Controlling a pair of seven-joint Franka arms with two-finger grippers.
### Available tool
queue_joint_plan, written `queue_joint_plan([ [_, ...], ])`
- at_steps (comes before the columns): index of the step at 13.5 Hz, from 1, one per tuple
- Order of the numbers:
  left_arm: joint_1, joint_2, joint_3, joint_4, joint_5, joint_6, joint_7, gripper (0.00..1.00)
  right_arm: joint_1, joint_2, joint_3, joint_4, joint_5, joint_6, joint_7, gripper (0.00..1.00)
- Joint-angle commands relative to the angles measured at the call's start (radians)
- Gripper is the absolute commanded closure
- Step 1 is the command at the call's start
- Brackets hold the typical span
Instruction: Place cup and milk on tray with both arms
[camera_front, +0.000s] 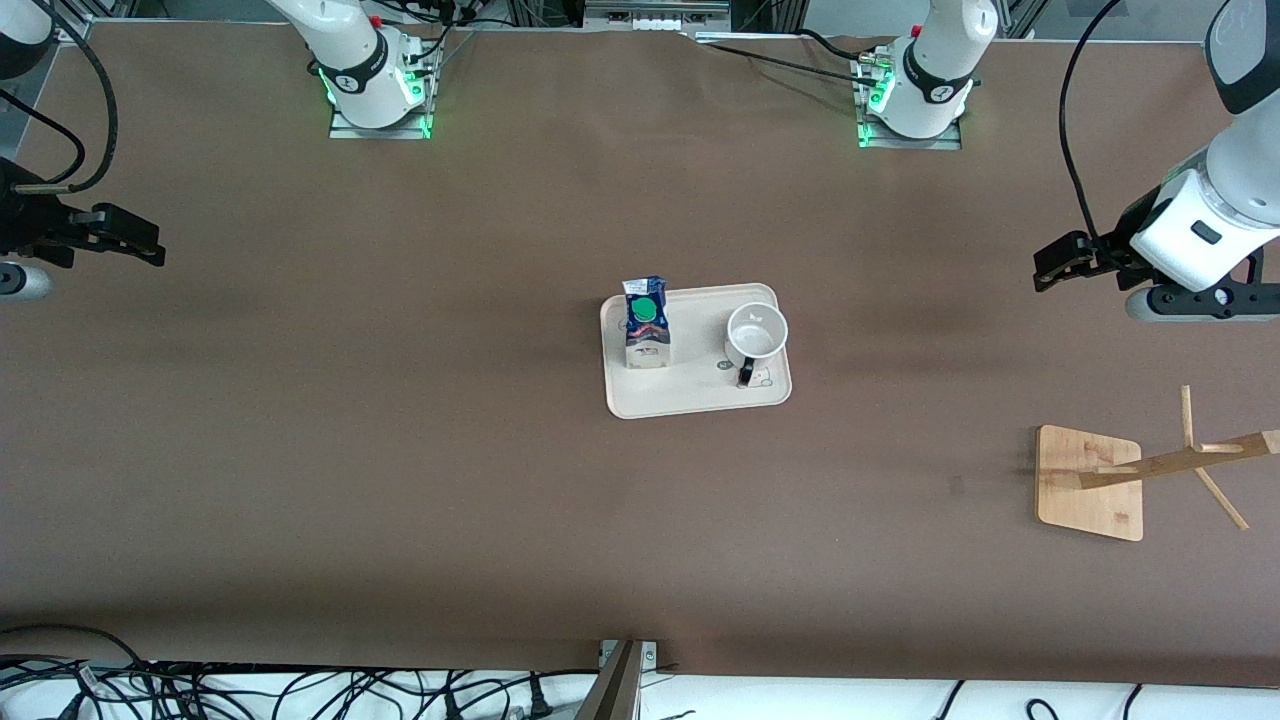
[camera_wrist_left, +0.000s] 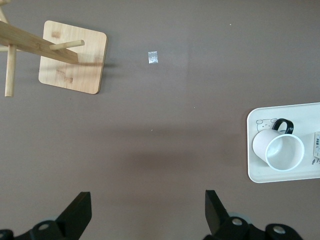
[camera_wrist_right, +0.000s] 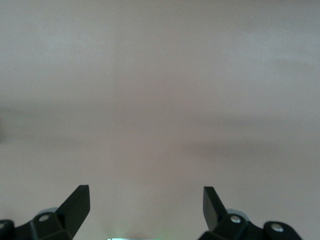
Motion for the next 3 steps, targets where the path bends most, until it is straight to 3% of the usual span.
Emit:
queue_joint_plan([
  [1,0.007,-0.022,-0.011,-0.01,0.022,-0.021,0.008,0.0,-0.005,-0.006,0.004,0.003,-0.008,-0.011,-0.011,0.0],
  [3,0.007,-0.022,-0.005,-0.005,0.022,-0.024,0.013,0.0,-0.005,-0.006,0.004,0.003,-0.008,-0.013,-0.011,0.0],
])
